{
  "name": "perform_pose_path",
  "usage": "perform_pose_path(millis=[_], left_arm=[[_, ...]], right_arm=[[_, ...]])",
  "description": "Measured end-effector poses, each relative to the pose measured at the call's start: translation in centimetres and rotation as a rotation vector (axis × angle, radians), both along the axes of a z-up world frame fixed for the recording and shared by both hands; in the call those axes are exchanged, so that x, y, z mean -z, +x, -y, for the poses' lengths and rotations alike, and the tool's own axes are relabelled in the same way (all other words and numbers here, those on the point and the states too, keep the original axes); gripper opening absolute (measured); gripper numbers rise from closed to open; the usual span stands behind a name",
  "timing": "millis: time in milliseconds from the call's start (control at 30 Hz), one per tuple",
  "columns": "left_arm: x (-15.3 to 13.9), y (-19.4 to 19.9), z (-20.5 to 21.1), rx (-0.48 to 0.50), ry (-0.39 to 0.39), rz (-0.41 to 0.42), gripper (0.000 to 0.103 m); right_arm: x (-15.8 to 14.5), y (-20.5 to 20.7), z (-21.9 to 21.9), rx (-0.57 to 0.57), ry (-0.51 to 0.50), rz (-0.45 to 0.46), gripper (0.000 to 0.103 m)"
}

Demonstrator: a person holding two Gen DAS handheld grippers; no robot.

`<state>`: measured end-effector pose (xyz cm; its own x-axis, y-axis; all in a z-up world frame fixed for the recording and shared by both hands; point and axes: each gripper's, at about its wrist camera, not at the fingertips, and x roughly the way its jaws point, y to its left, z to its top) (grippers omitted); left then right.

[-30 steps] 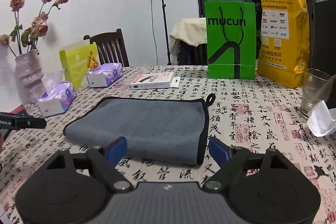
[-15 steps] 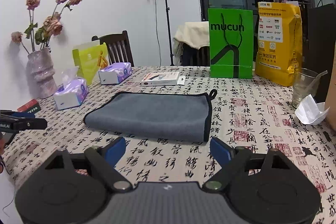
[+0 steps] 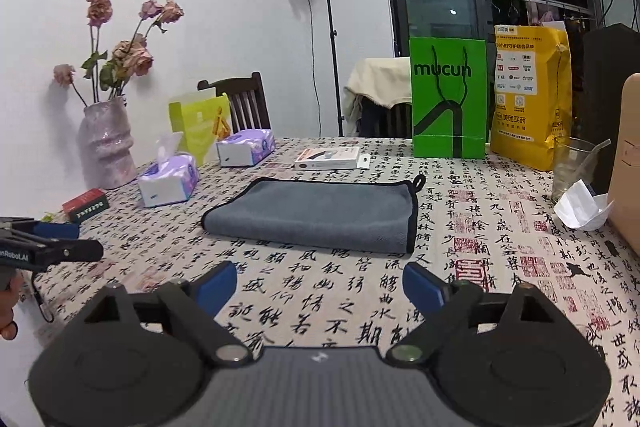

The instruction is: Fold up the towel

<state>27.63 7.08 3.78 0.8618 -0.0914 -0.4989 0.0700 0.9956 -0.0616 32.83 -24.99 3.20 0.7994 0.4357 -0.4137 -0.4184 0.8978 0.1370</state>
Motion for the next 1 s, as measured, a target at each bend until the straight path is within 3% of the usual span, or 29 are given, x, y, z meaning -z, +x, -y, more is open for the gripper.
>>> perform_pose_path(millis=[133,1000], left_arm=[[0.1,-1.5,0.5,0.015,0.012,0.014,0.101],[0.5,-12.8,2.4,0.006,0.034,0.082,0.103]], right_arm=[[0.3,-1.6,0.0,-0.007,0.000,0.009,0.097],[-0.7,-11.9,-0.1,-0.058,0.058,0.051,0.100]])
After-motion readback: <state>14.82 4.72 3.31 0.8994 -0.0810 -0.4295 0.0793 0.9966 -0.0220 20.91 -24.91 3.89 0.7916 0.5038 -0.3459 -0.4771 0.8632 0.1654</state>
